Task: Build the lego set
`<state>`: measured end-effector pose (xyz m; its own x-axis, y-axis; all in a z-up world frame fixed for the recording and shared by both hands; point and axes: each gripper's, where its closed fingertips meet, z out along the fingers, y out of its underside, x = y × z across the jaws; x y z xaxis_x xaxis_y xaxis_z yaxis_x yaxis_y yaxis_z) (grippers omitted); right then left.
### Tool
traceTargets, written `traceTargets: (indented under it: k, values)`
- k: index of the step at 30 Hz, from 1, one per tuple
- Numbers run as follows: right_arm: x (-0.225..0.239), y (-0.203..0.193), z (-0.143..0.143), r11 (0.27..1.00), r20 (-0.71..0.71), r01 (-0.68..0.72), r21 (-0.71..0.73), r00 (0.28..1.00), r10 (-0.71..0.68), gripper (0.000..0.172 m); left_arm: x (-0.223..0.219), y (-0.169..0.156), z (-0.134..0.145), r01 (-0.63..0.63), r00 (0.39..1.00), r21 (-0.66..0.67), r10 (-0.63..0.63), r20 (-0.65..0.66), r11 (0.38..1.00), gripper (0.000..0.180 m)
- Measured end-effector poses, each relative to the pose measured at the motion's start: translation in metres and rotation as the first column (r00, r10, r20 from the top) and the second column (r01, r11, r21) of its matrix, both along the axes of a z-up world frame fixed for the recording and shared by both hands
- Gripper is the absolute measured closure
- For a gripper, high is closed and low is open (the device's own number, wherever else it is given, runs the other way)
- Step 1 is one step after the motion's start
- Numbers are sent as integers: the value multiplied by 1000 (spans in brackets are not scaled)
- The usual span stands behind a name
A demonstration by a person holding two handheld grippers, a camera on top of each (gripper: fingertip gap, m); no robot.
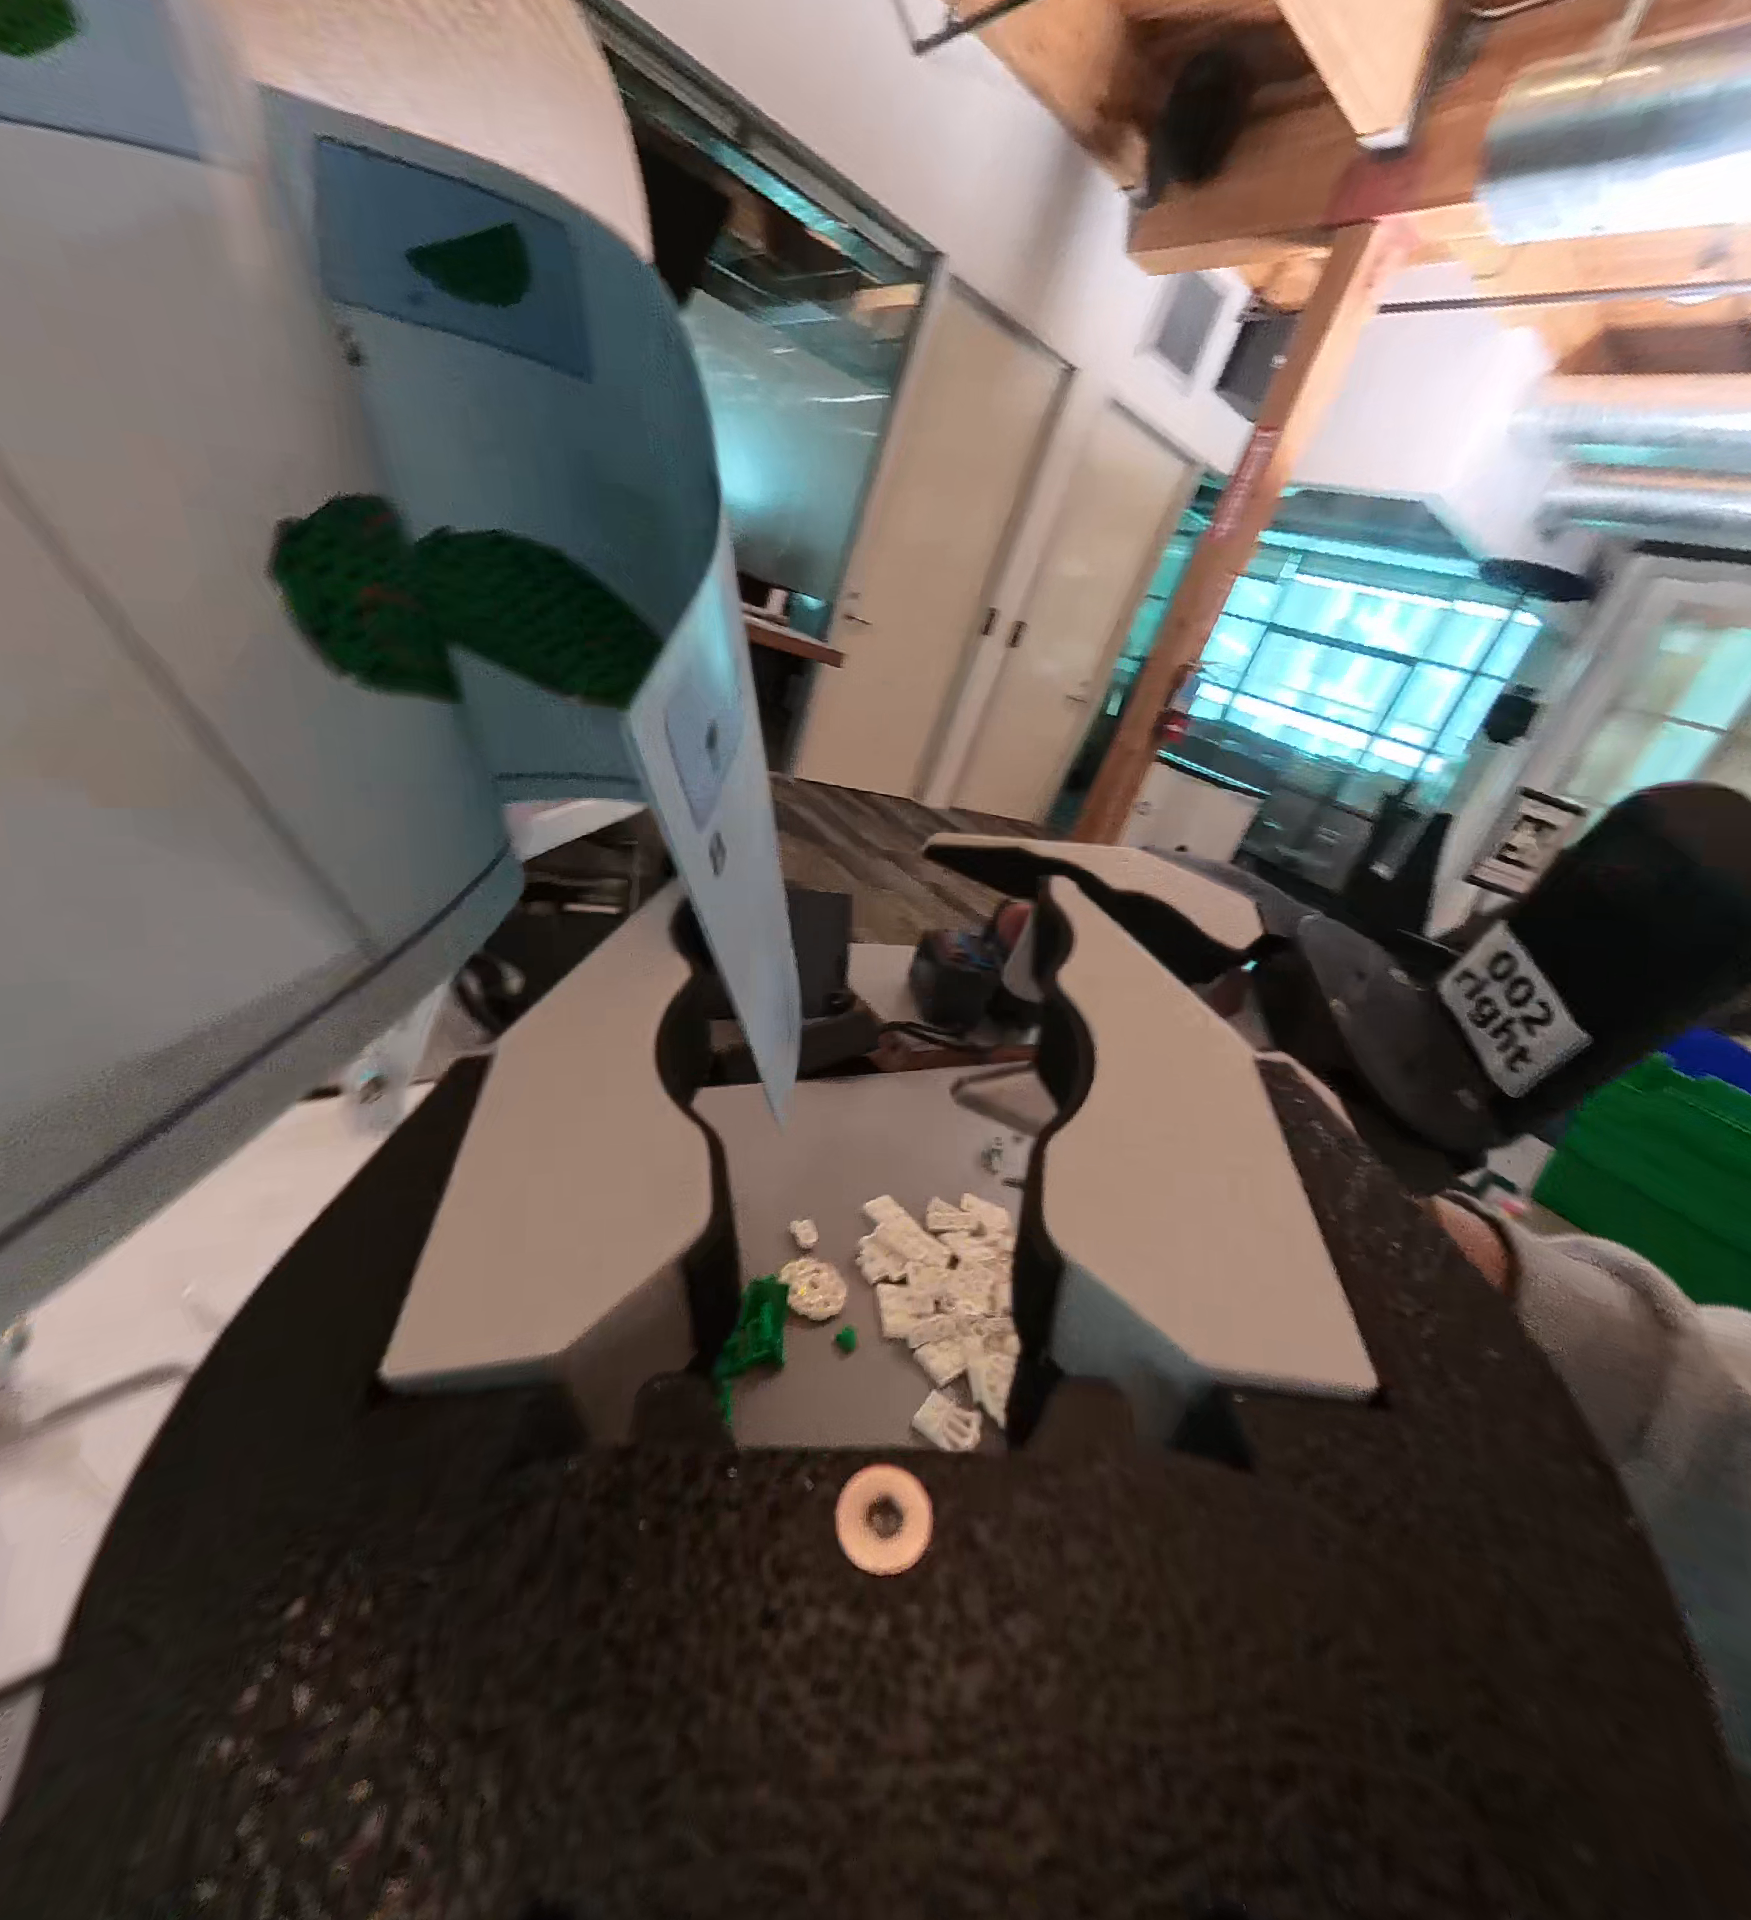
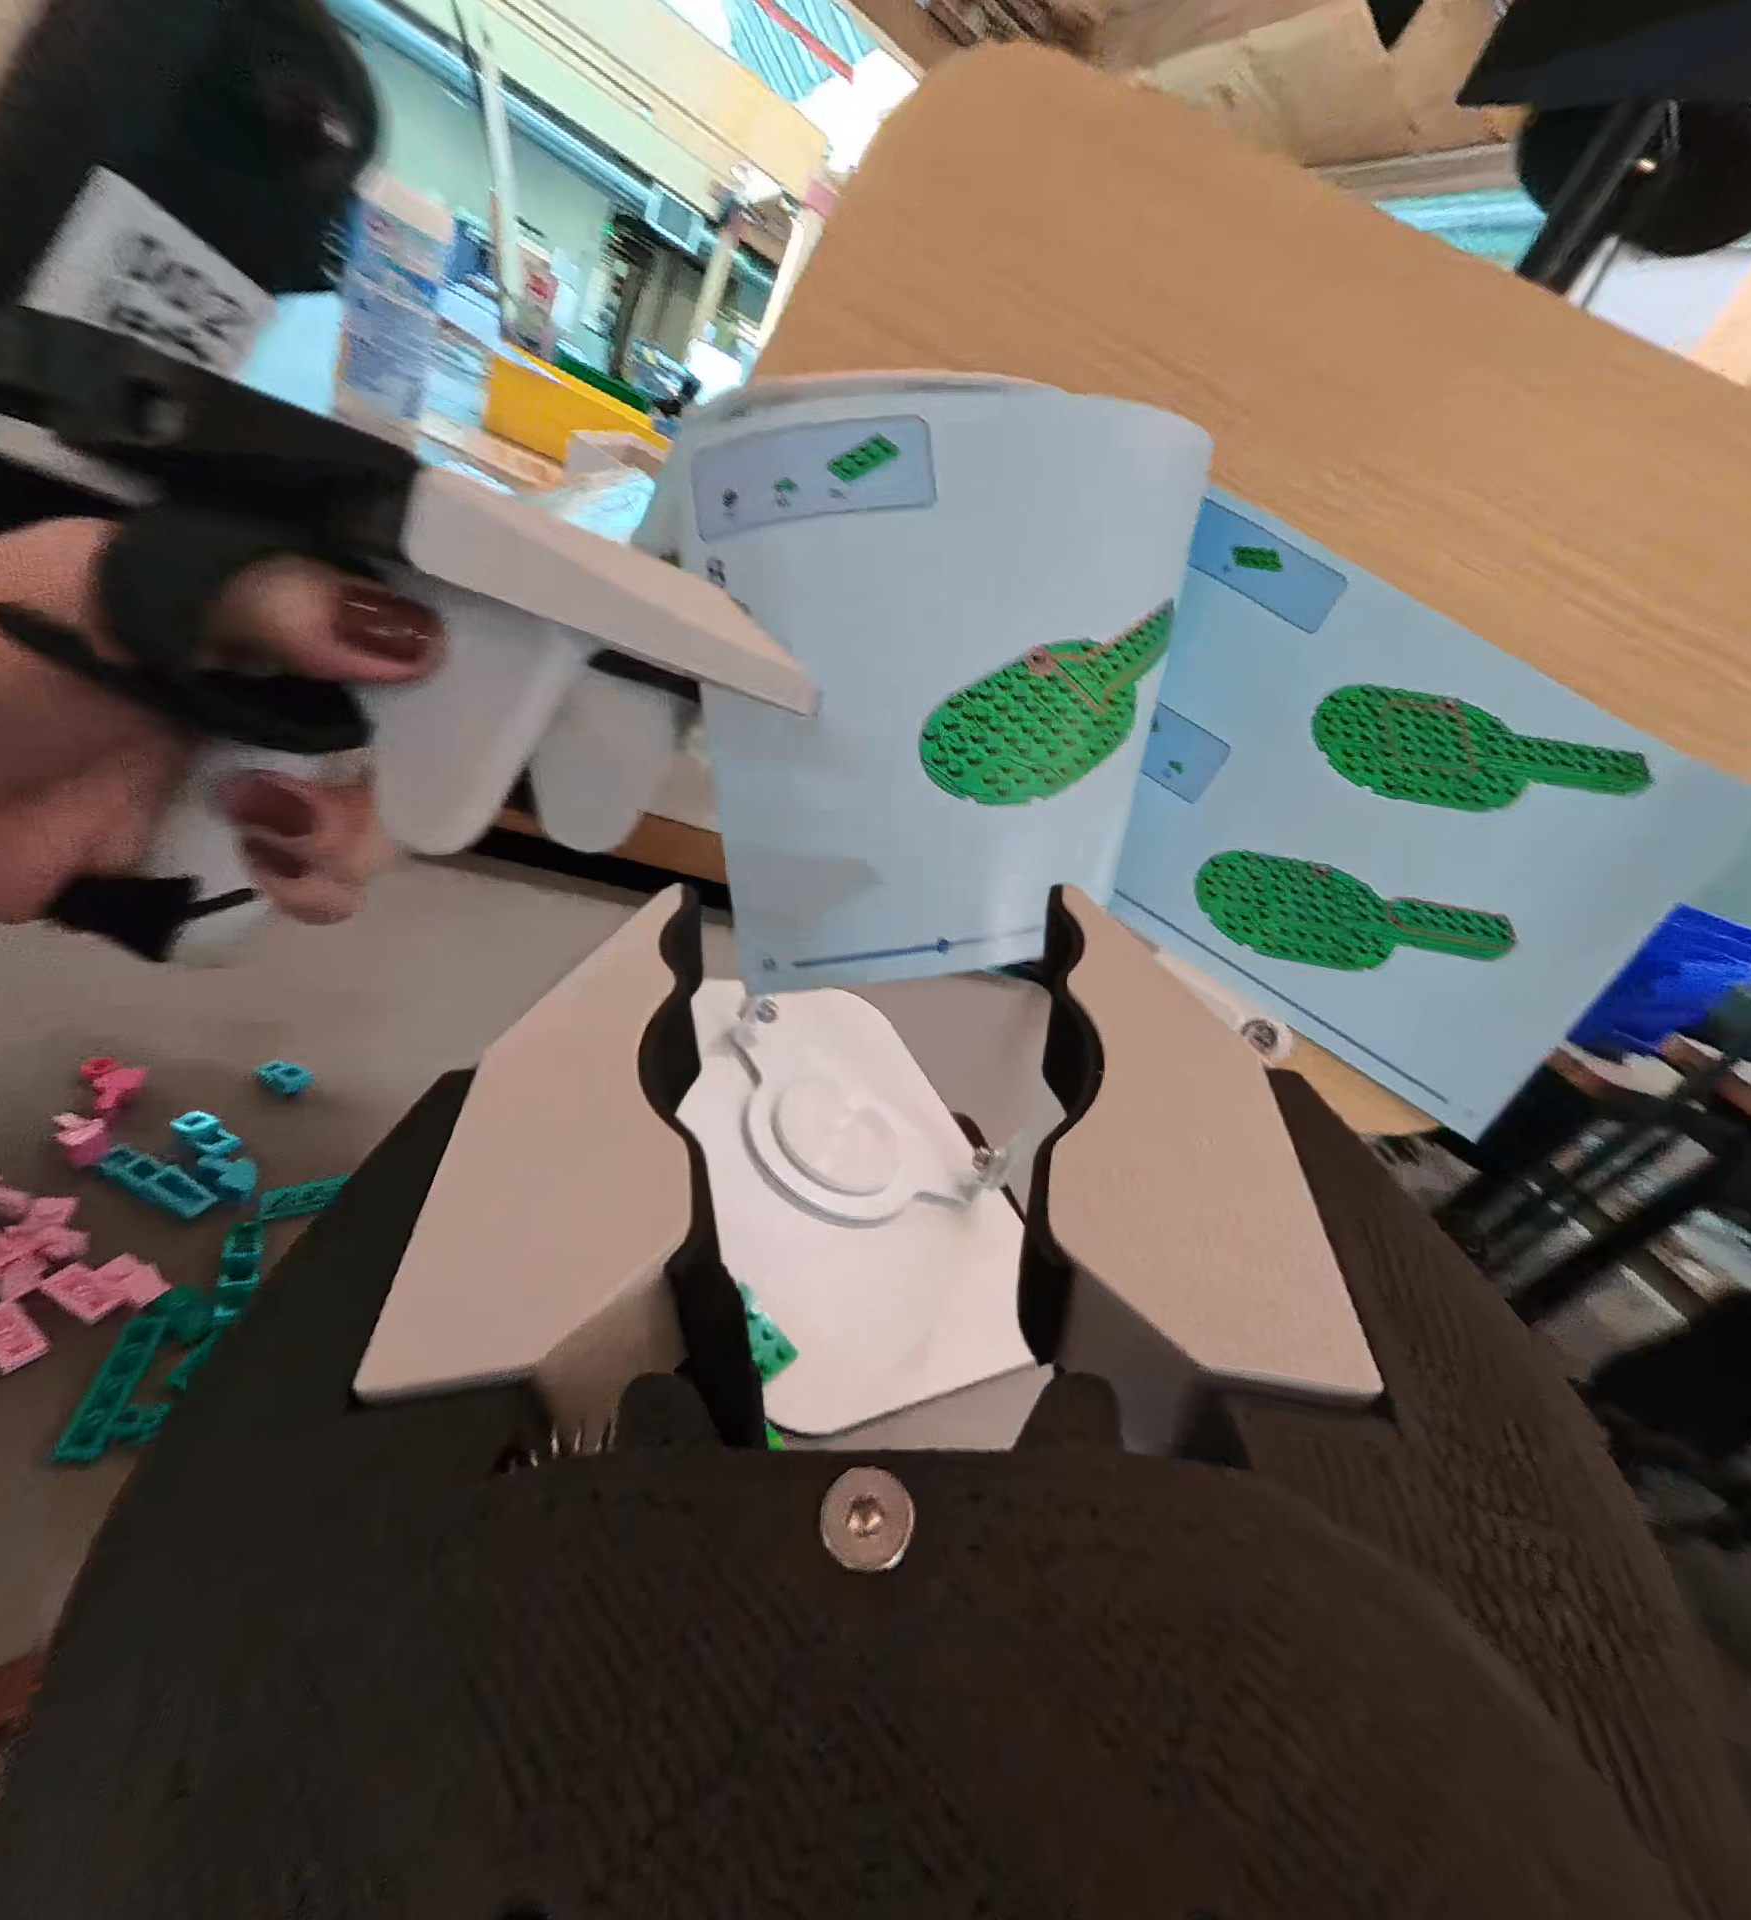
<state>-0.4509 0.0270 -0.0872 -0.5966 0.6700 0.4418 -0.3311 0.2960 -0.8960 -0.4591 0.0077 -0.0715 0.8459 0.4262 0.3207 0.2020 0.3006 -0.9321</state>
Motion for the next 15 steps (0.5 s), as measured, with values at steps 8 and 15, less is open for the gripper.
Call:
traceTargets:
  k: [8,15]
  values:
    - [-2,-6,2,994,78,-93,-52,992,97,83,4,27,22,167,968,-65,-176,-179,984,180]
    - [-2,-8,-1,994,61,-103,-43,993,106,84,16,35,19,208,932,-127,-236,-276,970,180]
